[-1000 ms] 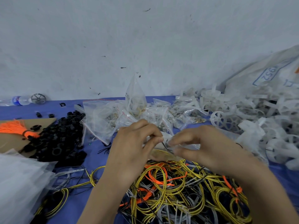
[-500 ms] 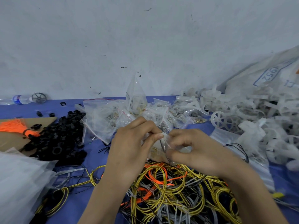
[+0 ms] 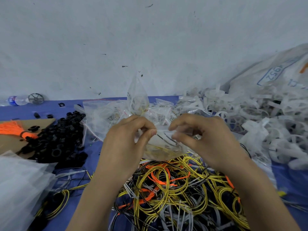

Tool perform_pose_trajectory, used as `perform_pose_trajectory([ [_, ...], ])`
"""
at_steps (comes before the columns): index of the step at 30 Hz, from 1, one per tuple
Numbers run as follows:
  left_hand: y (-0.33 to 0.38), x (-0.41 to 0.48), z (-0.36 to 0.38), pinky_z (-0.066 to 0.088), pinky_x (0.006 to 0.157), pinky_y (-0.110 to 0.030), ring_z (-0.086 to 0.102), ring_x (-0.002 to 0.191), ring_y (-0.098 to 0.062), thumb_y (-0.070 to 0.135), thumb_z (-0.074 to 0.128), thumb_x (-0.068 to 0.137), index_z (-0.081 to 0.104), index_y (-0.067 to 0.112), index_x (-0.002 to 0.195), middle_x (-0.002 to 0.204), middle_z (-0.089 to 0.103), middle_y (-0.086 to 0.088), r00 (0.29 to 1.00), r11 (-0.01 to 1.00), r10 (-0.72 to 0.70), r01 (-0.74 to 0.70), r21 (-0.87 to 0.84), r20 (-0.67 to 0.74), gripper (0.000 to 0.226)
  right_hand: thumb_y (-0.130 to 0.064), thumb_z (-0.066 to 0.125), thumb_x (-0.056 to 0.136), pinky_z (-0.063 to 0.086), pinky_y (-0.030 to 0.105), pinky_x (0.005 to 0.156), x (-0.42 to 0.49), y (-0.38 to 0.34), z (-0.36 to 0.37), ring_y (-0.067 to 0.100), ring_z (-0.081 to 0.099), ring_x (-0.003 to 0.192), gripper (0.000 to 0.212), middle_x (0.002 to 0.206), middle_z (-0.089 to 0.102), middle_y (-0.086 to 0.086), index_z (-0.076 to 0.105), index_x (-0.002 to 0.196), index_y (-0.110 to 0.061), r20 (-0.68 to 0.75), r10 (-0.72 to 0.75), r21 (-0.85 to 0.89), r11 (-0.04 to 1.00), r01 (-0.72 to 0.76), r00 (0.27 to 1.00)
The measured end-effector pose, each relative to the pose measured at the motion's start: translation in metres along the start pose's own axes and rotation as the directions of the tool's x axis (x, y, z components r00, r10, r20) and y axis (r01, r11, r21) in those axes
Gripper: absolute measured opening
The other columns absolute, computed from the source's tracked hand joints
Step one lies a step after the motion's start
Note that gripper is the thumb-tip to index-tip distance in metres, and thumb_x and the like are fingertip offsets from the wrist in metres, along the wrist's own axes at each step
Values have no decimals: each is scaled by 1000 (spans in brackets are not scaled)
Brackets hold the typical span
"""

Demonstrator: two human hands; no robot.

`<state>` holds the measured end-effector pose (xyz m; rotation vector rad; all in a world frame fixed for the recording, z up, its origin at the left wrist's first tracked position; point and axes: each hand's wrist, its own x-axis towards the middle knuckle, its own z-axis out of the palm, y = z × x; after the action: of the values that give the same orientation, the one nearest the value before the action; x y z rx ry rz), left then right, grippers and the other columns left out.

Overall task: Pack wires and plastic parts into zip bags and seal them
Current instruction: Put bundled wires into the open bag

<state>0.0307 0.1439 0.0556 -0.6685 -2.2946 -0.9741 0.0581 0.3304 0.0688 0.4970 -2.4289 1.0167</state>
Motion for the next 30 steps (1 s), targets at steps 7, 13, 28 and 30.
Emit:
perform_pose_trajectory([
  [7, 0, -2, 3, 40, 75, -16, 56, 85, -6, 22, 68, 85, 70, 26, 84, 85, 63, 11, 994, 997, 14, -5, -81, 111, 5, -20, 74, 79, 46, 6, 71, 3, 2, 5, -9, 63, 75, 22, 73, 70, -19, 63, 86, -39, 34, 74, 9, 997, -74, 997],
  [13, 3, -2, 5, 42, 77, -24, 56, 84, -6, 21, 68, 85, 68, 25, 82, 84, 62, 11, 993, 996, 26, -15, -88, 119, 5, -10, 71, 81, 41, 2, 65, 3, 4, 4, -12, 60, 72, 16, 69, 66, -19, 68, 75, -24, 69, 68, 85, 994, -74, 995],
  [28, 9, -2, 6, 37, 72, -6, 55, 82, -1, 15, 69, 84, 70, 21, 81, 81, 61, 9, 986, 990, 45, -22, -140, 162, 8, -9, 72, 78, 47, 9, 75, 3, 5, 4, -3, 63, 79, 8, 79, 68, -11, 71, 78, -17, 76, -53, 54, 997, 49, 996],
  [30, 9, -2, 7, 37, 72, -6, 55, 82, -1, 14, 69, 84, 70, 21, 80, 81, 61, 9, 986, 990, 50, -27, -141, 160, 8, -8, 72, 78, 47, 10, 74, 3, 6, 4, -1, 63, 78, 9, 78, 68, -10, 71, 77, -17, 67, -65, 46, 997, 62, 996],
])
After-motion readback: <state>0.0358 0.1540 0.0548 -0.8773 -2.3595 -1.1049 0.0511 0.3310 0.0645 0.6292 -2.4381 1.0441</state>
